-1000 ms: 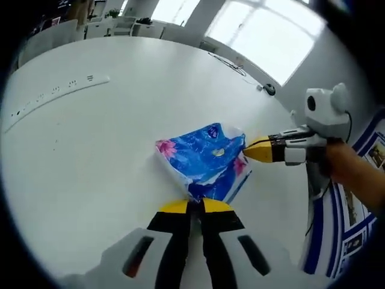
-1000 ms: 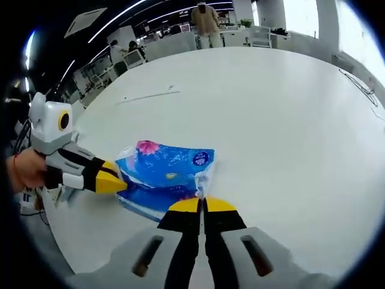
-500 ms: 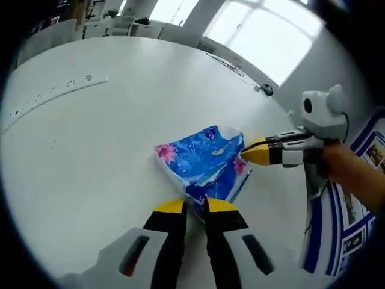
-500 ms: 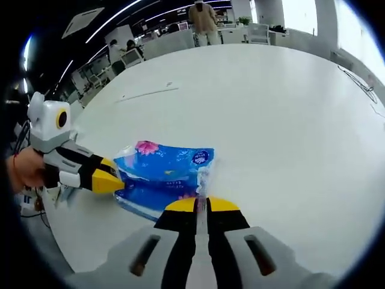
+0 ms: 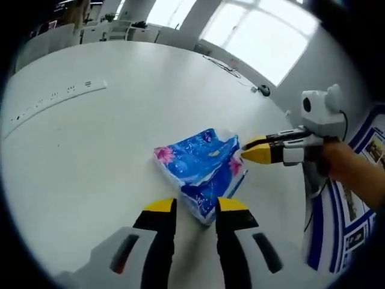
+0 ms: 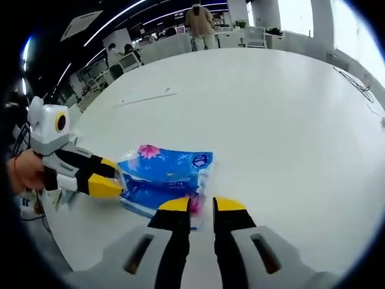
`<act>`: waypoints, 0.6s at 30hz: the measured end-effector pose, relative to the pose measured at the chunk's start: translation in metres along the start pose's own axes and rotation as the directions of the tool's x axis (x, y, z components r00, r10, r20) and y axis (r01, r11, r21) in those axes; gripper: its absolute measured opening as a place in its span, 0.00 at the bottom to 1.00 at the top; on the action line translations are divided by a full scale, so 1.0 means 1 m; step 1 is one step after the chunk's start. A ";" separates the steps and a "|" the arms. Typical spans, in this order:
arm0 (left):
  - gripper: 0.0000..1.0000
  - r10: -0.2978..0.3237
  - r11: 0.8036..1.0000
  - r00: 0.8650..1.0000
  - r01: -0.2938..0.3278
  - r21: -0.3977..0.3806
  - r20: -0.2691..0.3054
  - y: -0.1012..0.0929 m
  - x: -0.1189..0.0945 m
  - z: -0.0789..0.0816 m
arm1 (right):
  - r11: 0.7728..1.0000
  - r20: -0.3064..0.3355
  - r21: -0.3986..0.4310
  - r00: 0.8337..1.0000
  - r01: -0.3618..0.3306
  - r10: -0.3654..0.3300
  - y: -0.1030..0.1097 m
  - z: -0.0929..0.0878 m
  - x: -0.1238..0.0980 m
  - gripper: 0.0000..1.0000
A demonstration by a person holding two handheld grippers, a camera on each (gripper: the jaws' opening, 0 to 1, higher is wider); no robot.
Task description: Arrange the tabletop items into an orderly group along one side of the table until the central work area is clear of visible clutter.
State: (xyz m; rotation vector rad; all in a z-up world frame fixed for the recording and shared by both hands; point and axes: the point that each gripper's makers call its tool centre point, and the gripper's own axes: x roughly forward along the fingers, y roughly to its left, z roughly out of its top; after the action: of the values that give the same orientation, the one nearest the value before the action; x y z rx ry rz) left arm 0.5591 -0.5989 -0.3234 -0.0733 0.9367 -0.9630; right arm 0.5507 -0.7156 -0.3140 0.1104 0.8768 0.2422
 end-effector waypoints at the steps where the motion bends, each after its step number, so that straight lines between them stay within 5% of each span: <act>1: 0.27 -0.001 1.000 1.000 0.001 0.002 0.003 0.000 -0.001 0.000 | 1.000 0.003 0.002 1.000 0.001 -0.001 0.000 0.000 -0.001 0.14; 18: 0.47 0.024 0.999 0.998 -0.026 0.022 0.056 -0.001 -0.027 0.013 | 1.000 0.070 0.006 0.998 0.001 -0.001 0.017 0.016 -0.024 0.25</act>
State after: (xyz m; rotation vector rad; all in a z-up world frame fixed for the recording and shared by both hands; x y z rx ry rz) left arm 0.5613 -0.5841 -0.2977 -0.0689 0.8735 -0.9437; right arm 0.5448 -0.7053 -0.2826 0.1229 0.8075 0.2337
